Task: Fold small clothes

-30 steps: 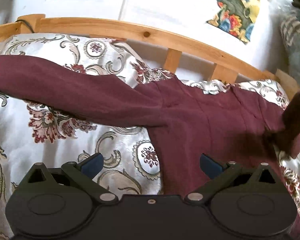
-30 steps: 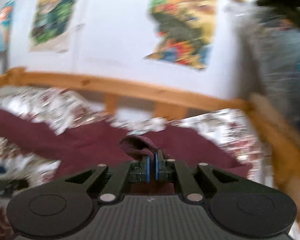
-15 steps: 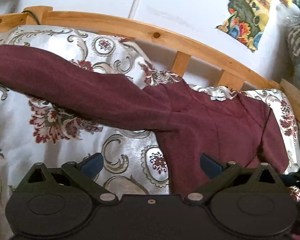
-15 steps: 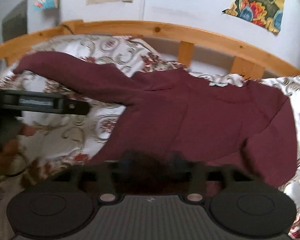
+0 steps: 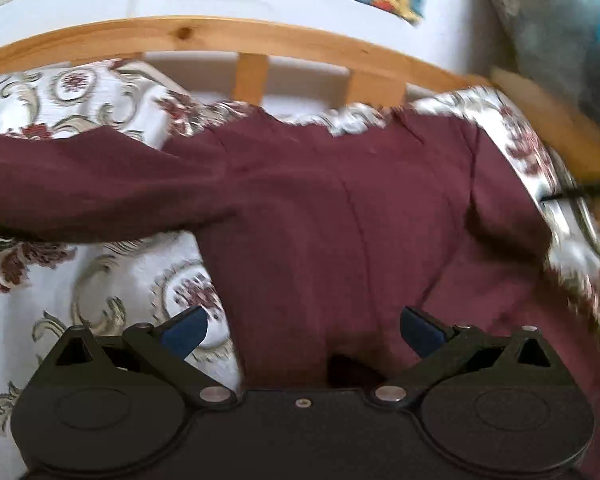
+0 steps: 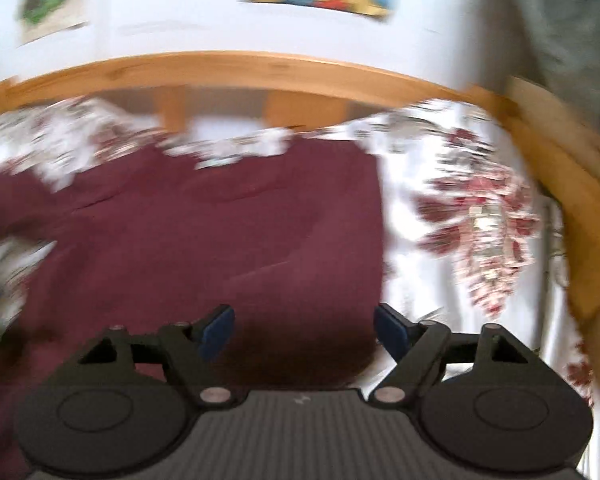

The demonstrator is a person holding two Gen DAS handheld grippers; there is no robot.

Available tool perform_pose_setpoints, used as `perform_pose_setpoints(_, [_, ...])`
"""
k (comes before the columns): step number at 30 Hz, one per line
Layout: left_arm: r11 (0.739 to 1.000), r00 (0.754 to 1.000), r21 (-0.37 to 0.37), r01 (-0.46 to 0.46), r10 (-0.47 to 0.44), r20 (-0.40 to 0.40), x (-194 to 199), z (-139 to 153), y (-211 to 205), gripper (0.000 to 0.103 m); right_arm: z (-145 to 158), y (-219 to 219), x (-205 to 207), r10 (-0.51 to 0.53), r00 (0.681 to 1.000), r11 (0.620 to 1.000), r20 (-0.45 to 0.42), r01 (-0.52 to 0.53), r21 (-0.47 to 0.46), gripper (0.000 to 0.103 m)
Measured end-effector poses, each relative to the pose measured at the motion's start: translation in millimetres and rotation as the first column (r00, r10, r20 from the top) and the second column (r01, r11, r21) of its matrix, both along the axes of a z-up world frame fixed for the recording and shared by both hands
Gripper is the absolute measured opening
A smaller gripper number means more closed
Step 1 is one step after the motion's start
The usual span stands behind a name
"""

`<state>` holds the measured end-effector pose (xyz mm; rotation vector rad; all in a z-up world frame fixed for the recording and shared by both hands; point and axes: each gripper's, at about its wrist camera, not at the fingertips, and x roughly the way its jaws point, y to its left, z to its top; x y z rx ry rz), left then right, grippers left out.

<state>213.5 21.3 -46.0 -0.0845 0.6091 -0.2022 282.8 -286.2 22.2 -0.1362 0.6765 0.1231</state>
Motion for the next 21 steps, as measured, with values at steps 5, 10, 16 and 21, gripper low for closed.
perform_pose_setpoints(5, [0.996,0.996,-0.008,0.085,-0.084,0.036,-16.1,6.7,-10.0,0.102,-11.0,-35.6,39.4,-0.131,0.991,0.988,0.018,0.129,0.080,0.078])
perform_pose_setpoints(10, [0.977,0.992,-0.201,0.076,-0.095,-0.085,-17.1,11.2,-10.6,0.089,-14.9,-29.2,38.4,-0.110,0.994,0.991,0.028,0.107,0.074,0.077])
perform_pose_setpoints(16, [0.949,0.976,-0.313,0.024,-0.090,-0.199,-7.9,-1.4,-5.6,0.044,-18.5,-9.2,37.5,-0.062,0.997,0.998,0.036,0.061,0.029,0.077])
perform_pose_setpoints(21, [0.935,0.968,-0.354,0.017,-0.103,-0.227,-5.4,-5.3,0.7,0.008,-20.4,-8.4,40.2,-0.075,0.997,0.997,0.031,0.074,0.031,0.077])
